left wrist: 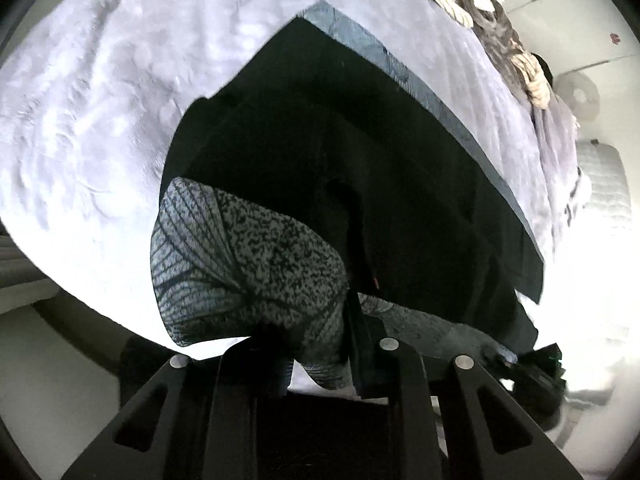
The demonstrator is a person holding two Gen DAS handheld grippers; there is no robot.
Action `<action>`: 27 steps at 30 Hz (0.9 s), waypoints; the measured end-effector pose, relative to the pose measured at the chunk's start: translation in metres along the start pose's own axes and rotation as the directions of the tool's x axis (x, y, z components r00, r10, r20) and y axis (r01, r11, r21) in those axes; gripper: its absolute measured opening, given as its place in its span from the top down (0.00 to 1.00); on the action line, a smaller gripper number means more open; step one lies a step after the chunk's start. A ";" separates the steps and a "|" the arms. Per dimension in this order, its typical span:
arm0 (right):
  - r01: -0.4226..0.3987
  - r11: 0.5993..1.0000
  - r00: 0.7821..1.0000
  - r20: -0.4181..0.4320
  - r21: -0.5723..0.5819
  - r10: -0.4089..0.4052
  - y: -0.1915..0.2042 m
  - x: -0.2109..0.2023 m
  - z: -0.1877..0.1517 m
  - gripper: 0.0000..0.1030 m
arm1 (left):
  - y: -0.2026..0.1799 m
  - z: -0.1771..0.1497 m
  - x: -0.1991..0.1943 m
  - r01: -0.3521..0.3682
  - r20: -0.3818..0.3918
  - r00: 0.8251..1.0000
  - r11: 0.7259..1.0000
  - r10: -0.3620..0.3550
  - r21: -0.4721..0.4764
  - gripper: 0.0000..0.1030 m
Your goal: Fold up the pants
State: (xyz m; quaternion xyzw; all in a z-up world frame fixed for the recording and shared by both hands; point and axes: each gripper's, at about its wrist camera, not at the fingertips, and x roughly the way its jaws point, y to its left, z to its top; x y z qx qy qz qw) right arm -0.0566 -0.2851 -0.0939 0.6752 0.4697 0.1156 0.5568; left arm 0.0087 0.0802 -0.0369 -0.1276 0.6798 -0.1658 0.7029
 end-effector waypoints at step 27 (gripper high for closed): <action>0.402 0.826 0.901 0.012 -0.395 -0.433 0.116 0.097 0.218 0.84 | -0.059 0.219 0.086 -0.202 0.234 0.954 0.978 0.186 0.048 0.32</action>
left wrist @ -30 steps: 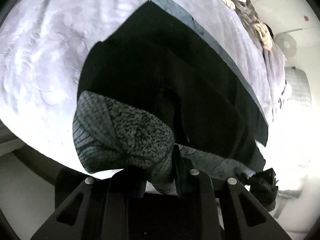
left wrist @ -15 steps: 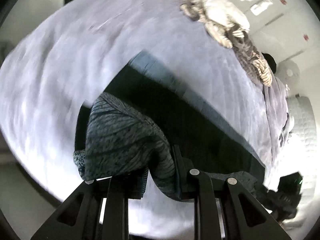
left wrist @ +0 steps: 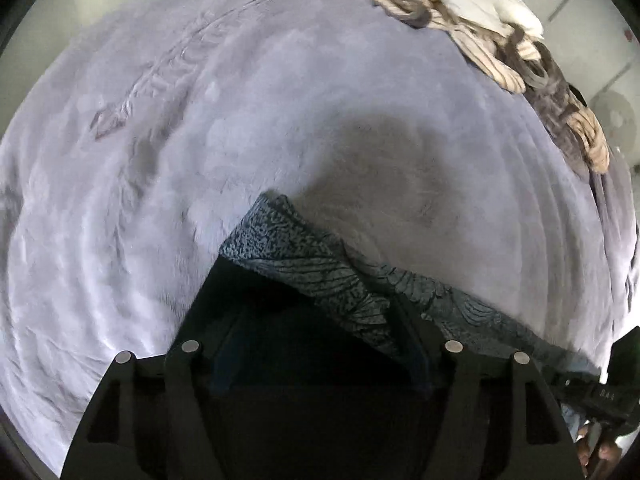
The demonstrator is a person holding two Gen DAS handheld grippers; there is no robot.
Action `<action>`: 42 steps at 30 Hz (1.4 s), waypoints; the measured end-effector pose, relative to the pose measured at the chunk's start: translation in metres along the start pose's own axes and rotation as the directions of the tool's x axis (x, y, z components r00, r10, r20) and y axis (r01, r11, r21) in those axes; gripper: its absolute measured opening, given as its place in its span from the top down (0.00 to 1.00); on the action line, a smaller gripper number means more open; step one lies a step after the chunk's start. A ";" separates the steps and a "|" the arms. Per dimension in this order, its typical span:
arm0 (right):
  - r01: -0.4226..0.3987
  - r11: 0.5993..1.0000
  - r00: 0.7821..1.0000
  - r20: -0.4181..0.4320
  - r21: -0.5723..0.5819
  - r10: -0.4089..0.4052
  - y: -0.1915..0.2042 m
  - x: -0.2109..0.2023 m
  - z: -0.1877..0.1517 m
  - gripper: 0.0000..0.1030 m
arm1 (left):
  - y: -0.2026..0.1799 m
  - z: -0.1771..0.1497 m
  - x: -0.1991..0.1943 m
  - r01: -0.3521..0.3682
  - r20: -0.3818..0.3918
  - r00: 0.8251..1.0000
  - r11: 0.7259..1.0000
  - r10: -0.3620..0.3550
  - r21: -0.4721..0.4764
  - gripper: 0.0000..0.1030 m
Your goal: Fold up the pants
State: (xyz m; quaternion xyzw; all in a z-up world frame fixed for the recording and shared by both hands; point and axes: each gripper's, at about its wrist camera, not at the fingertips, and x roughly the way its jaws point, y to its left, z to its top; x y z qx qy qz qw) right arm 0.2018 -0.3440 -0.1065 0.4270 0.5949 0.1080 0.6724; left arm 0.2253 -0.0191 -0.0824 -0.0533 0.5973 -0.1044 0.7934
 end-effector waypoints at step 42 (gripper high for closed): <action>0.065 0.757 0.910 0.273 0.650 -0.313 -0.276 -0.283 -0.304 0.41 | -0.364 -0.228 -0.010 0.474 -0.511 0.845 0.667 -0.160 0.575 0.32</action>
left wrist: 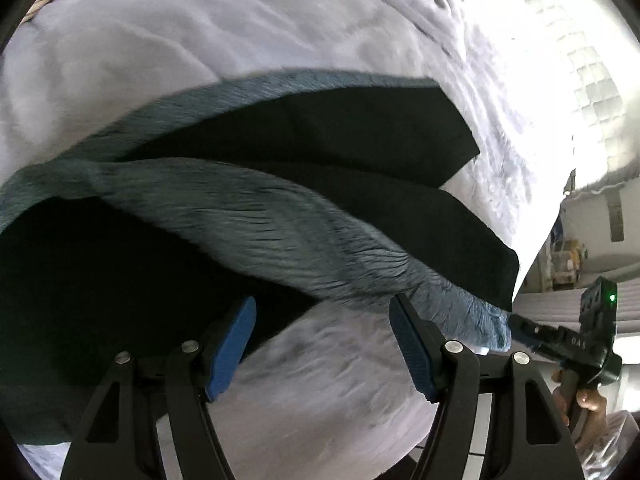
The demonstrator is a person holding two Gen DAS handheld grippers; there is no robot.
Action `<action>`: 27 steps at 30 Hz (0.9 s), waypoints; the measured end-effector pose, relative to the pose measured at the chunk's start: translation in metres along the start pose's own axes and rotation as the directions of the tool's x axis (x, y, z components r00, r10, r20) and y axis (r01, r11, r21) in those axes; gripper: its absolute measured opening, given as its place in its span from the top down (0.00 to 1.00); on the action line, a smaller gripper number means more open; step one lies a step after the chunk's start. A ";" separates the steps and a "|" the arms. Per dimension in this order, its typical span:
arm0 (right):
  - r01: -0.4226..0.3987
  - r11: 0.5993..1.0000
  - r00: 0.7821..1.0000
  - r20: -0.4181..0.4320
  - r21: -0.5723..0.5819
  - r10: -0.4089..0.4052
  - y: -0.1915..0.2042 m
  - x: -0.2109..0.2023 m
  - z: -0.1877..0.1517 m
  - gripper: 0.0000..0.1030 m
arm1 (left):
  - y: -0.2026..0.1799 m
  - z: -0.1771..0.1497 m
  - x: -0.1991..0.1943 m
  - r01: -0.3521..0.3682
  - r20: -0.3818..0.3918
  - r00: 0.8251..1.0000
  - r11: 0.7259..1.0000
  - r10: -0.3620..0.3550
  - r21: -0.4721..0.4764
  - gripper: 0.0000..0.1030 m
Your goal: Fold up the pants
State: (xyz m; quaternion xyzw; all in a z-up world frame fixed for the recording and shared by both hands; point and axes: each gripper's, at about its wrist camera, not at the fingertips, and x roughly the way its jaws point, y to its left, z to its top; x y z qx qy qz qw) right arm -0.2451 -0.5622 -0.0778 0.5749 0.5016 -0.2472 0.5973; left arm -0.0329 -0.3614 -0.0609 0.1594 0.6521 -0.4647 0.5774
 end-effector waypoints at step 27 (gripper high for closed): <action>-0.418 0.906 0.906 -0.103 -0.058 0.411 0.114 0.042 0.236 0.82 | -0.014 0.125 -0.010 -0.078 0.227 0.966 0.979 0.121 -0.188 0.32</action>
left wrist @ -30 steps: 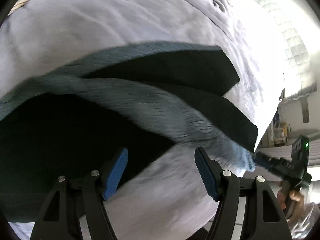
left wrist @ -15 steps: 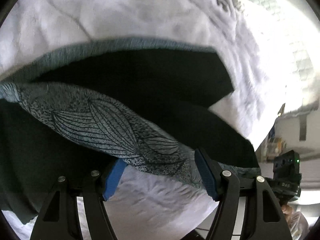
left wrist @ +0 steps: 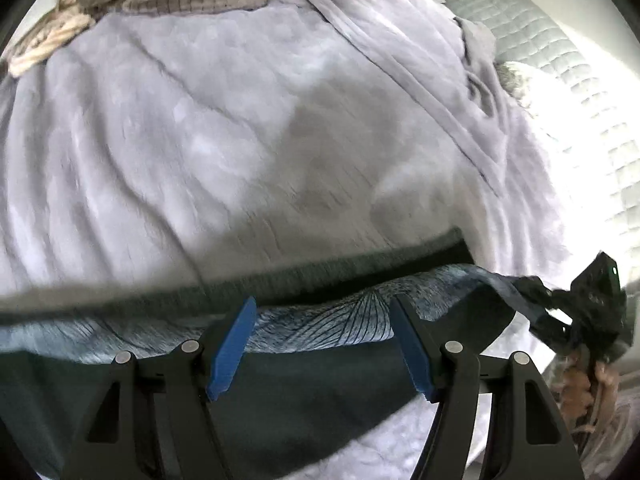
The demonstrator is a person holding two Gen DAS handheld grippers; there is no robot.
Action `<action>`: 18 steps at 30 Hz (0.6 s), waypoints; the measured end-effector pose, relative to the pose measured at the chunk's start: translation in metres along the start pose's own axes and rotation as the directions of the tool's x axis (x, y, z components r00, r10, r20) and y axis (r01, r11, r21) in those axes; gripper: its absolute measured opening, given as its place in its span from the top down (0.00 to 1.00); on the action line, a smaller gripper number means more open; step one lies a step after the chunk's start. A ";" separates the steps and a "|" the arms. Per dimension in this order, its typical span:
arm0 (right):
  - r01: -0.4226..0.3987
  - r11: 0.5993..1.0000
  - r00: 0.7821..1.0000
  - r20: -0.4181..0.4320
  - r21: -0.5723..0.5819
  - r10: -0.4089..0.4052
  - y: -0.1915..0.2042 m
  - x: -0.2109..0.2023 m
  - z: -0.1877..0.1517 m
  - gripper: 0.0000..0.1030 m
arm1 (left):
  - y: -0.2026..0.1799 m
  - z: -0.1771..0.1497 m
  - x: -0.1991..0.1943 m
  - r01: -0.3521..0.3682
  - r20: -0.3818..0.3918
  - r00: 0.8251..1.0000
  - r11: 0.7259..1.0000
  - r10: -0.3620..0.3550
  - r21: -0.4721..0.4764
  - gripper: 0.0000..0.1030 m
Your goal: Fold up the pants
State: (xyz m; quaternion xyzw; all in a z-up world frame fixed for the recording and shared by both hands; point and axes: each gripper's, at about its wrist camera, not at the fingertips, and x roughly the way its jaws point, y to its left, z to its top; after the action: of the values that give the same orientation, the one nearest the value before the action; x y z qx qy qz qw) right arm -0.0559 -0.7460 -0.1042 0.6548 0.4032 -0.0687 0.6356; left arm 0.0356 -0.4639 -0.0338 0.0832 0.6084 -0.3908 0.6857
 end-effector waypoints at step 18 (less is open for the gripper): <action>0.202 0.977 0.975 0.085 0.060 -0.207 -0.060 0.010 -0.009 0.89 | 0.041 -0.046 0.017 -0.275 -0.055 0.960 0.961 0.275 -0.002 0.32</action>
State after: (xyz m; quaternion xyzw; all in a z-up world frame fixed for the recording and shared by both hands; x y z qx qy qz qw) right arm -0.0895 -0.7419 -0.1550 0.6220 0.4372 -0.1739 0.6258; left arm 0.0258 -0.4160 -0.0755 0.1741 0.6113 -0.2862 0.7170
